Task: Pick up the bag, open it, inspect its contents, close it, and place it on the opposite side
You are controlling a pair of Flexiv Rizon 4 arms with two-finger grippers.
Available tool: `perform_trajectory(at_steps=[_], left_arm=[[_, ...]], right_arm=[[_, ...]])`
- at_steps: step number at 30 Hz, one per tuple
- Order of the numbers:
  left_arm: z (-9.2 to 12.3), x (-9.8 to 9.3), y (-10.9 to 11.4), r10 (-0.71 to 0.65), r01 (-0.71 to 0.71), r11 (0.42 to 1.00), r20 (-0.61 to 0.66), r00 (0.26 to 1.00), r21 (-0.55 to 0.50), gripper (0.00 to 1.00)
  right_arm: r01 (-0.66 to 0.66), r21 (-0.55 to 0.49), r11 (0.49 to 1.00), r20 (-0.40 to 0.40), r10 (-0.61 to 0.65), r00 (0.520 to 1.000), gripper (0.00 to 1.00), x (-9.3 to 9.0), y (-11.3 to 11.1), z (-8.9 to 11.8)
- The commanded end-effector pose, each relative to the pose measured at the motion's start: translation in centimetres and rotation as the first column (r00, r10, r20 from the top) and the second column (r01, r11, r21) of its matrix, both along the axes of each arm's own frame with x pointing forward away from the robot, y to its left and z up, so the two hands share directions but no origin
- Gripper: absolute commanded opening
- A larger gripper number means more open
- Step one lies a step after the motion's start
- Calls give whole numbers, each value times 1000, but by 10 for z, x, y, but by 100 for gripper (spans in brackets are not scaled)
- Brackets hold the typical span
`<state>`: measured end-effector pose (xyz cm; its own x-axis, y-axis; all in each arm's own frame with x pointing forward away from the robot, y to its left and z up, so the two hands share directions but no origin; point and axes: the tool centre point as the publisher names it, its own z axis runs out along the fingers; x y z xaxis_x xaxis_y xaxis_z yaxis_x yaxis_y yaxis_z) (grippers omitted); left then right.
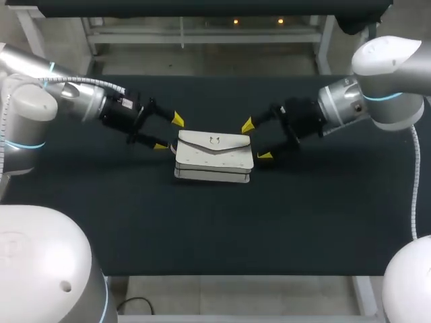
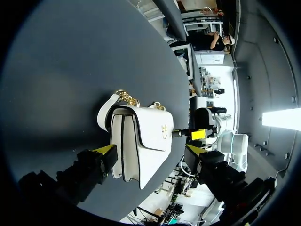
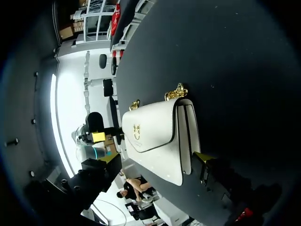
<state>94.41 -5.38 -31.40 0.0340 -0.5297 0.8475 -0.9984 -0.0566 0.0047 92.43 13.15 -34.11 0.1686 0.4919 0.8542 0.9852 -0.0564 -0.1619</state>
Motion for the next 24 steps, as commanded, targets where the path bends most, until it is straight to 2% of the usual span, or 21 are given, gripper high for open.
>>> perform_trajectory(at_steps=[1, 12, 19, 24], left_arm=[[5, -7, 7, 21, -21, 1000, 11, 1000, 11, 100], [30, -18, 25, 6, -7, 990, 6, 1000, 143, 100], [42, -26, 41, -18, 23, 973, -24, 1000, 230, 100], [43, -30, 50, -9, 17, 970, -33, 999, 243, 100]], right_arm=[[3, 7, 1000, 2, -3, 1000, 100, -5, -7, 0], [-92, -93, 991, 19, 94, 995, 100, -18, -12, 10], [-141, -114, 983, -23, 140, 990, 100, -25, -11, -5], [-167, -125, 978, -33, 164, 986, 100, -27, -10, -12]])
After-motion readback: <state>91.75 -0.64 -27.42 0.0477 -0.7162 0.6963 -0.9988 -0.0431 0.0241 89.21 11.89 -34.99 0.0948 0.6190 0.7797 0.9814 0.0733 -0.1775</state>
